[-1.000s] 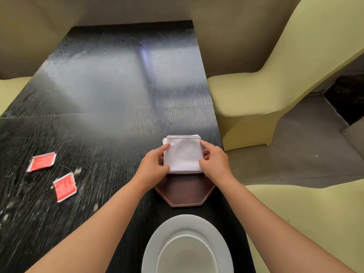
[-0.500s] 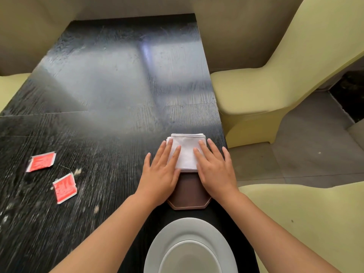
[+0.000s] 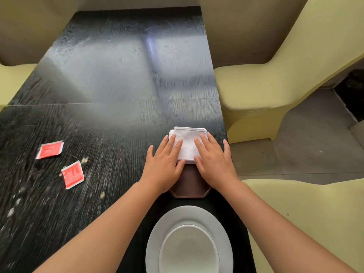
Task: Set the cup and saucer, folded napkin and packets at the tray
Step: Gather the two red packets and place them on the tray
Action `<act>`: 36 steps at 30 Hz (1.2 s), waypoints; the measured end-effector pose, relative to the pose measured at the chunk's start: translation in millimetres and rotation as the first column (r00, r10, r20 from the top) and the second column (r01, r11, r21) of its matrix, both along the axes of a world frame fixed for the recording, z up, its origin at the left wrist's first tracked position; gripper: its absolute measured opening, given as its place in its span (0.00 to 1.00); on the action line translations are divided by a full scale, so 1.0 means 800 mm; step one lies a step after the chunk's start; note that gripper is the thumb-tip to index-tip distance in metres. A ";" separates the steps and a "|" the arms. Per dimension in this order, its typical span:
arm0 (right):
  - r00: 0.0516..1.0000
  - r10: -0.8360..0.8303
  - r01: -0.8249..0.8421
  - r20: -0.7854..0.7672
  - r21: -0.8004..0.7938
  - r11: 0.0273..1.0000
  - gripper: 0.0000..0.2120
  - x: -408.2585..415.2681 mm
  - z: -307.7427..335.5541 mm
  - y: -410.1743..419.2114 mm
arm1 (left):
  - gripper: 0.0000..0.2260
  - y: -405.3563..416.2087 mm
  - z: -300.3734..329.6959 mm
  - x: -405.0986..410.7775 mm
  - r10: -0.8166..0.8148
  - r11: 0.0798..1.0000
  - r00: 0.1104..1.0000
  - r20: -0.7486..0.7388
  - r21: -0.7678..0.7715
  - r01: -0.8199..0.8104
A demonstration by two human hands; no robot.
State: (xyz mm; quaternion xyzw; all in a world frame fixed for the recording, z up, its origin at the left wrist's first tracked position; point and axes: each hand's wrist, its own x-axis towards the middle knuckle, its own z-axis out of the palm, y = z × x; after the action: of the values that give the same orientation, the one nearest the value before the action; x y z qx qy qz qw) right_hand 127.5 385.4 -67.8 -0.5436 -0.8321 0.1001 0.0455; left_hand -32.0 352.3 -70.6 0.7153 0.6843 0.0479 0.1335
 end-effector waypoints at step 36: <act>0.991 0.134 -0.135 -0.016 -0.081 0.988 0.16 -0.360 0.105 -0.164 | 0.15 -0.213 0.108 -0.402 0.253 0.963 0.957 -0.141 0.132 -0.235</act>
State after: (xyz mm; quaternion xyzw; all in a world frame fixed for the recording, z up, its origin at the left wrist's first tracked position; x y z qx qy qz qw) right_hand -160.9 254.2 16.5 -0.4870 -0.8619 0.1398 0.0210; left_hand -353.3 181.7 15.6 0.6333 0.7718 0.0468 0.0315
